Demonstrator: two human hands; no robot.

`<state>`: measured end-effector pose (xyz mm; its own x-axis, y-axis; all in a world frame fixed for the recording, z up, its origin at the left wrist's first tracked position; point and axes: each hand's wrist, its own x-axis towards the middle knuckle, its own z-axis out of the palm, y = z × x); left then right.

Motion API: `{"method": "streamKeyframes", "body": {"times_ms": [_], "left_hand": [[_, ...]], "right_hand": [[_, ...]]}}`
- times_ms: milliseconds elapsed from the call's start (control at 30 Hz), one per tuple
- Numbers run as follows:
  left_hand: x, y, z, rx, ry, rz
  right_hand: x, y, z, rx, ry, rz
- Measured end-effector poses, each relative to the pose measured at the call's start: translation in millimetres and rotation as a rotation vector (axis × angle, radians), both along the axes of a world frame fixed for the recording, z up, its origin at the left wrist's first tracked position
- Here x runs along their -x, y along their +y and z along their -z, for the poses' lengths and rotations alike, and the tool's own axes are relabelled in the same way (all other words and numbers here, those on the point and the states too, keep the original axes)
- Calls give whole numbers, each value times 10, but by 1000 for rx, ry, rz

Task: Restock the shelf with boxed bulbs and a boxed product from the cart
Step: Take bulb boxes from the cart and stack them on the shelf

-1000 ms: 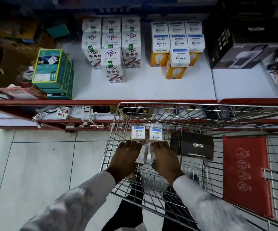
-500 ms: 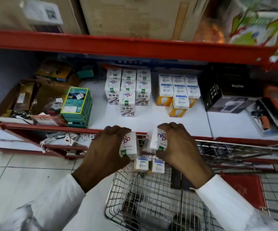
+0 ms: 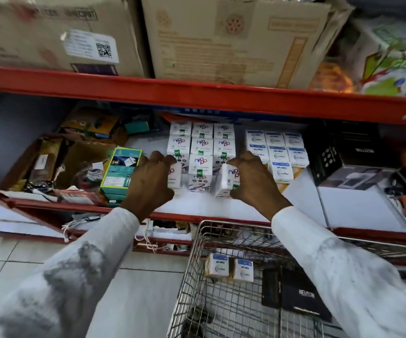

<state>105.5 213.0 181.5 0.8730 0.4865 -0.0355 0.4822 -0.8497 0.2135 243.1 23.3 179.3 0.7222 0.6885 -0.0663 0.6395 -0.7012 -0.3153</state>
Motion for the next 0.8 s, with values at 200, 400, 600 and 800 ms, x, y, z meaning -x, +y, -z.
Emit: {"method": "streamKeyframes", "body": {"times_ms": [200, 400, 600, 800], "left_hand": [[-262, 120, 198, 17, 19, -9], [-442, 182, 276, 36, 21, -6], [-470, 176, 391, 60, 2, 5], [-356, 130, 466, 52, 13, 44]], "right_hand": [[-185, 171, 179, 49, -34, -16], [-308, 297, 233, 64, -61, -24], [-326, 351, 297, 90, -53, -39], [-195, 276, 336, 89, -104, -59]]}}
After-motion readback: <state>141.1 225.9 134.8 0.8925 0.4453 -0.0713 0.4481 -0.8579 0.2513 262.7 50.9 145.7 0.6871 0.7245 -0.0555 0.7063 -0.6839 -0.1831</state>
